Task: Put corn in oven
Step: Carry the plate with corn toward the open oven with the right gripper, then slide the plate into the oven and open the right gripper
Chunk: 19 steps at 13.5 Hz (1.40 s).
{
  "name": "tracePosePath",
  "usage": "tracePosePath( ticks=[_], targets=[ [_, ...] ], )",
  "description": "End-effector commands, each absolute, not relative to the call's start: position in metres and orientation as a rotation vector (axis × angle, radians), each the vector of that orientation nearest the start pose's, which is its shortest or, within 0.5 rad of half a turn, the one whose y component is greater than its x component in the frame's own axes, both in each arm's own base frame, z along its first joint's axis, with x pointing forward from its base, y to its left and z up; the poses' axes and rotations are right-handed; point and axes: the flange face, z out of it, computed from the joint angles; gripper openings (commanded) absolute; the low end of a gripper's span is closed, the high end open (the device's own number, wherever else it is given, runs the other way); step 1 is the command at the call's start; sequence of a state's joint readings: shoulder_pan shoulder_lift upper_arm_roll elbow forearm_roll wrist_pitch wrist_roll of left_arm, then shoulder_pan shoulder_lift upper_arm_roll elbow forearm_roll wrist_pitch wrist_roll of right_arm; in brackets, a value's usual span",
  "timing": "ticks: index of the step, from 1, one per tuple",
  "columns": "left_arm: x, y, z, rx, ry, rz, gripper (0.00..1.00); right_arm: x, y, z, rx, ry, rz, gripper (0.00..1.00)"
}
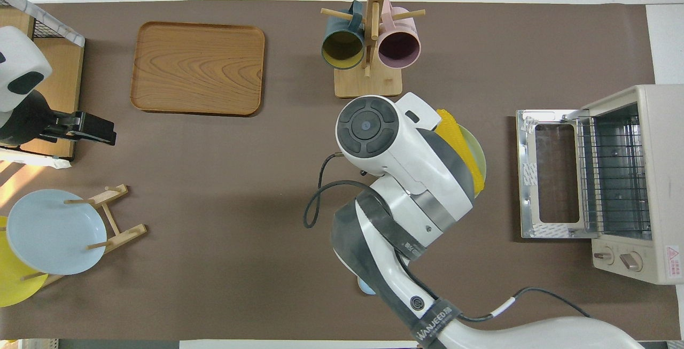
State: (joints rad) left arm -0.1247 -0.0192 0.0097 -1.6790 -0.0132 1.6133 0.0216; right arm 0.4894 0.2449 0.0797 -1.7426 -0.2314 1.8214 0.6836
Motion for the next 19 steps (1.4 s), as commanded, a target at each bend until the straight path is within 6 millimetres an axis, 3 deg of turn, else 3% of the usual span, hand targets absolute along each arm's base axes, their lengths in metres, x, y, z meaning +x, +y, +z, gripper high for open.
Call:
tracePosePath(
  ticks=[1,4,6,12,17,19],
  targets=[
    [0.542,-0.06,0.589,-3.131,0.219,0.053,1.0,0.515,0.256,0.421,-3.44,0.218,0.036,0.0],
    [0.543,-0.057,0.591,-3.132,0.202,0.051,1.0,0.517,0.181,0.416,-3.473,0.391,0.068,0.0],
    [0.542,-0.058,0.591,-3.132,0.209,0.05,1.0,0.525,0.143,0.413,-3.485,0.462,0.093,0.0],
    [0.543,-0.056,0.591,-3.132,0.202,0.05,1.0,0.546,0.026,0.401,-3.462,0.347,0.161,0.0],
    [0.543,-0.055,0.591,-3.133,0.2,0.05,1.0,0.54,-0.039,0.377,-3.418,0.246,0.137,0.0],
    [0.543,-0.055,0.591,-3.131,0.2,0.05,1.0,0.538,-0.045,0.375,-3.412,0.234,0.129,0.0]
  ],
)
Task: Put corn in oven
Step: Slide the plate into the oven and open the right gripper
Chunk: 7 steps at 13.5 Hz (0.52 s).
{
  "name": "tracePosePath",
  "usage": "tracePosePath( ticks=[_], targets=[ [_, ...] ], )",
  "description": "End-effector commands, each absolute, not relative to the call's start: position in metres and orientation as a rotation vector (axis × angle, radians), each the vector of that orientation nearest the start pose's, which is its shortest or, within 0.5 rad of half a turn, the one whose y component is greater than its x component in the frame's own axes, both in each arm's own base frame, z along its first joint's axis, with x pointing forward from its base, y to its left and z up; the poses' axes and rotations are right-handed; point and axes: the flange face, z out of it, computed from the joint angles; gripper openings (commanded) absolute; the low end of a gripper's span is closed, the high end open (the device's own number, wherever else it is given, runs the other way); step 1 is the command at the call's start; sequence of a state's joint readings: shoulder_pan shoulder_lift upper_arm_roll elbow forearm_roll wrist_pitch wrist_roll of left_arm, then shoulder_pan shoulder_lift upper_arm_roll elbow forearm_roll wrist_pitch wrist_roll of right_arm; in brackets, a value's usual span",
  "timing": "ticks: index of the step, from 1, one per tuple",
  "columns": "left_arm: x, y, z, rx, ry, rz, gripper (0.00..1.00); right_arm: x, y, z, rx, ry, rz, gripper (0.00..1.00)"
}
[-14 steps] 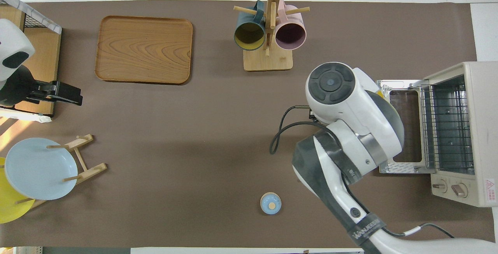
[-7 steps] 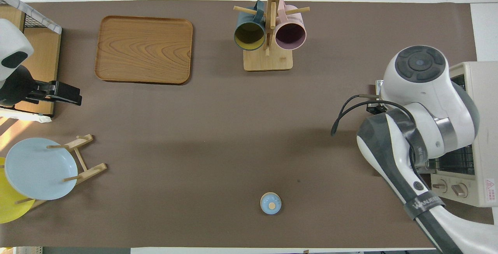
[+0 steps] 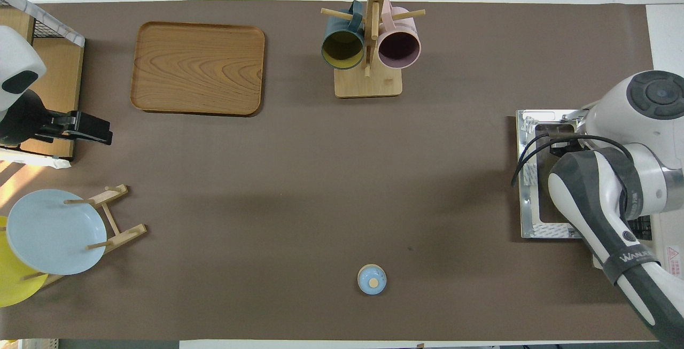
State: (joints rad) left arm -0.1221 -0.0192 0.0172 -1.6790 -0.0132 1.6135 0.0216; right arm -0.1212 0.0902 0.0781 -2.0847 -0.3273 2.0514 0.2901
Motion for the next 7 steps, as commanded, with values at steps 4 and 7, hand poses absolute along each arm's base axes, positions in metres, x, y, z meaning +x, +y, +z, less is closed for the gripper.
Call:
tracePosePath(
  ticks=[4,7],
  targets=[
    [0.5428,-0.0547,0.5906,-3.131,0.2,0.05,1.0,0.5365,-0.0416,0.3728,-3.357,0.288,0.142,0.21],
    [0.5428,-0.0549,0.5906,-3.133,0.2,0.05,1.0,0.538,-0.0407,0.3745,-3.354,0.288,0.137,0.46]
  ],
)
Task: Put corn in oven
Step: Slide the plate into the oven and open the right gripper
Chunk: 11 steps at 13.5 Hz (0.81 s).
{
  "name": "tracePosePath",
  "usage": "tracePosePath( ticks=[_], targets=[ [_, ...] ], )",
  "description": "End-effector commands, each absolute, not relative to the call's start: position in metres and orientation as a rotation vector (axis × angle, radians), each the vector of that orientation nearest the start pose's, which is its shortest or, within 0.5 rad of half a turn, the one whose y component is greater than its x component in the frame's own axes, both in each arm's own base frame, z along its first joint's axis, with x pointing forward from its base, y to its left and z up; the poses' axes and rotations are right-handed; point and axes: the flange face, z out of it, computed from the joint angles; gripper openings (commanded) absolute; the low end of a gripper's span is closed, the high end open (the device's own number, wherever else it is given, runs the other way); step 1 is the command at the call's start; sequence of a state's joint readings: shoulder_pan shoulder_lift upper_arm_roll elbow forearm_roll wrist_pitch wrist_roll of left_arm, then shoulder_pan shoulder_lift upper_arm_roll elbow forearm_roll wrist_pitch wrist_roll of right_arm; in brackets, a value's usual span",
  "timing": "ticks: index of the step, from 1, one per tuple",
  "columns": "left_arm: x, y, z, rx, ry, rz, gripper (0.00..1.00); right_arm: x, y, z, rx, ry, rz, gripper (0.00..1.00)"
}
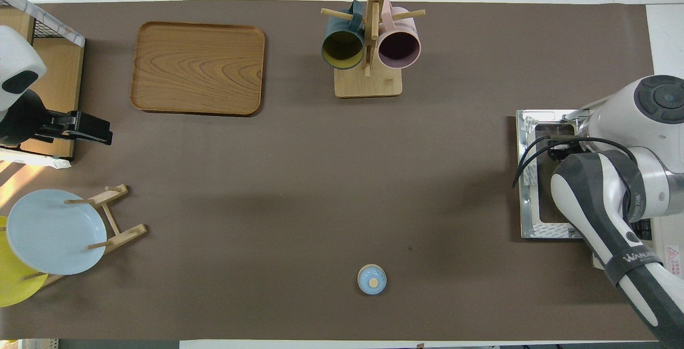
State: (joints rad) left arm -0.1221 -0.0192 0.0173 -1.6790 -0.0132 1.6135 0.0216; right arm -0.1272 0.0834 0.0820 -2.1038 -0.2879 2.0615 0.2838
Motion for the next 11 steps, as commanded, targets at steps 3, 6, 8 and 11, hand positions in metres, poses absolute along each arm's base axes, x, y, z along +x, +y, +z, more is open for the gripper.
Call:
tracePosePath(
  ticks=[3,6,8,11],
  targets=[
    [0.543,-0.055,0.591,-3.133,0.2,0.05,1.0,0.545,-0.033,0.387,-3.354,0.282,0.149,0.47],
    [0.543,-0.055,0.591,-3.133,0.2,0.05,1.0,0.562,0.009,0.414,-3.275,0.286,0.156,0.43],
    [0.543,-0.055,0.59,-3.133,0.2,0.053,1.0,0.562,0.029,0.41,-3.244,0.323,0.118,0.05],
    [0.543,-0.055,0.59,-3.133,0.2,0.053,1.0,0.548,0.075,0.384,-3.221,0.308,0.065,0.0]
  ],
)
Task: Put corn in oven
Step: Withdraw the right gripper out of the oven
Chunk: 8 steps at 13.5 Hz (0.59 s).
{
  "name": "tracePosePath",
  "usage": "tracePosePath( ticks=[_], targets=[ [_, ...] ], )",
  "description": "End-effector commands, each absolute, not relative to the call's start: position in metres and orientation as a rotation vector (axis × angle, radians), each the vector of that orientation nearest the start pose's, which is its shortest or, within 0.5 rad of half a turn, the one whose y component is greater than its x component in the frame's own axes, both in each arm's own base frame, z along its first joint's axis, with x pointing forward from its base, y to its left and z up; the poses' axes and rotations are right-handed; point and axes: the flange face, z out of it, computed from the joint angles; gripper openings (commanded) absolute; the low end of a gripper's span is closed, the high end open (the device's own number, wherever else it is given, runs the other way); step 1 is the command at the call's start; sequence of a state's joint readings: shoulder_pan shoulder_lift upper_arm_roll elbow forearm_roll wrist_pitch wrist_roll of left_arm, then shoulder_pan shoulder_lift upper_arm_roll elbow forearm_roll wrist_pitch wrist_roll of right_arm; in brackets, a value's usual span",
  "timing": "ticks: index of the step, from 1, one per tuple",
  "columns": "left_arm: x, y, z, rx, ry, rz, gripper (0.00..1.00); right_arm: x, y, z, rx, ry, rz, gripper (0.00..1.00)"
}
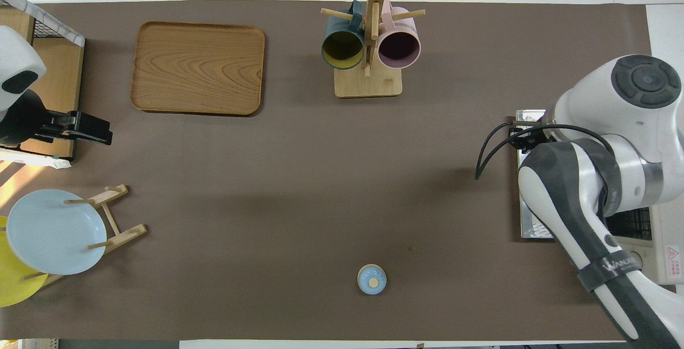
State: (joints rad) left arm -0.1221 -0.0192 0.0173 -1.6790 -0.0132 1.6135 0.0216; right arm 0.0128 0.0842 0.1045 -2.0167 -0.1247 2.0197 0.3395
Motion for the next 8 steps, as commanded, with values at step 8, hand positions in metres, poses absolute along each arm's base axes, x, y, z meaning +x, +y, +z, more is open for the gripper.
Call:
tracePosePath(
  ticks=[8],
  targets=[
    [0.543,-0.055,0.59,-3.133,0.2,0.053,1.0,0.521,0.047,0.316,-3.197,0.389,0.057,0.0]
  ],
)
